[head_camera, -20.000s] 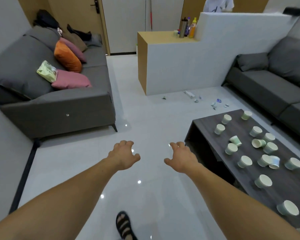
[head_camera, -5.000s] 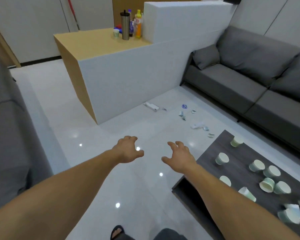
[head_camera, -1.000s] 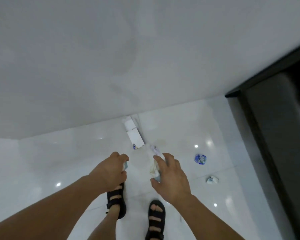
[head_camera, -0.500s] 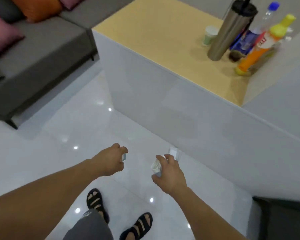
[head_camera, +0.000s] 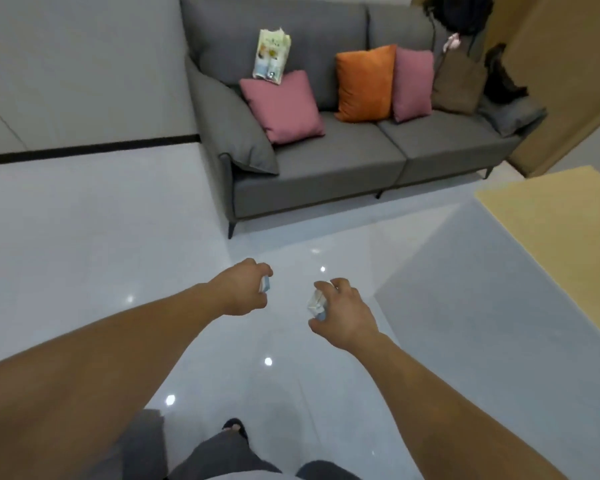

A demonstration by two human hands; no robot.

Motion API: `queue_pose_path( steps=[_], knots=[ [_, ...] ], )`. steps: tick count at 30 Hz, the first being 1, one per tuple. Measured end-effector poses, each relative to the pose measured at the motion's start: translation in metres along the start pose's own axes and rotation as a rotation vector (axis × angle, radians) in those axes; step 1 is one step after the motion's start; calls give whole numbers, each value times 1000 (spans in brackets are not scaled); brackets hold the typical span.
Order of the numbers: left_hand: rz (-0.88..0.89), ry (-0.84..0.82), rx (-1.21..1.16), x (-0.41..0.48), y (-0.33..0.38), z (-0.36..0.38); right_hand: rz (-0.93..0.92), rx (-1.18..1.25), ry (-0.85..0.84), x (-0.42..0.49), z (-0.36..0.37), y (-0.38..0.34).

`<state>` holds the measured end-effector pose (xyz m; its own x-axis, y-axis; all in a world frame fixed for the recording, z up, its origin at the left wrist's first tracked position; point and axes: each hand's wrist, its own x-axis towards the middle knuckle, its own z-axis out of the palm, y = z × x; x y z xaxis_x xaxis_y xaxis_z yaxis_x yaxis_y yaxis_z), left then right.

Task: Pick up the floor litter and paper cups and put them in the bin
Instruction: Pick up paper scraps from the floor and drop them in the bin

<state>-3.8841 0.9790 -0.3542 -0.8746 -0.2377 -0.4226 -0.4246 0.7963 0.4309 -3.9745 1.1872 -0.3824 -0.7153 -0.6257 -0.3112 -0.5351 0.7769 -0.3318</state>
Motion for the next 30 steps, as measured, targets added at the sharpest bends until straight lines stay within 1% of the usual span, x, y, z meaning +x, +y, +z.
queue_pose_path(
  steps=[5,9,17,20,26,30],
  knots=[
    [-129,114,-68,1,-90,-62,-175,-46,-21,85,-5,-102],
    [-217,184,-145,11,-158,-97,-307,-79,-73,156,-3,-168],
    [-494,286,-268,39,-293,-181,-521,-168,-199,315,-6,-307],
    [-596,330,-322,33,-341,-201,-654,-212,-250,363,-4,-373],
    [-810,454,-480,-5,-451,-223,-886,-311,-323,422,27,-525],
    [-883,554,-546,-36,-542,-245,-985,-354,-360,441,68,-632]
  ],
)
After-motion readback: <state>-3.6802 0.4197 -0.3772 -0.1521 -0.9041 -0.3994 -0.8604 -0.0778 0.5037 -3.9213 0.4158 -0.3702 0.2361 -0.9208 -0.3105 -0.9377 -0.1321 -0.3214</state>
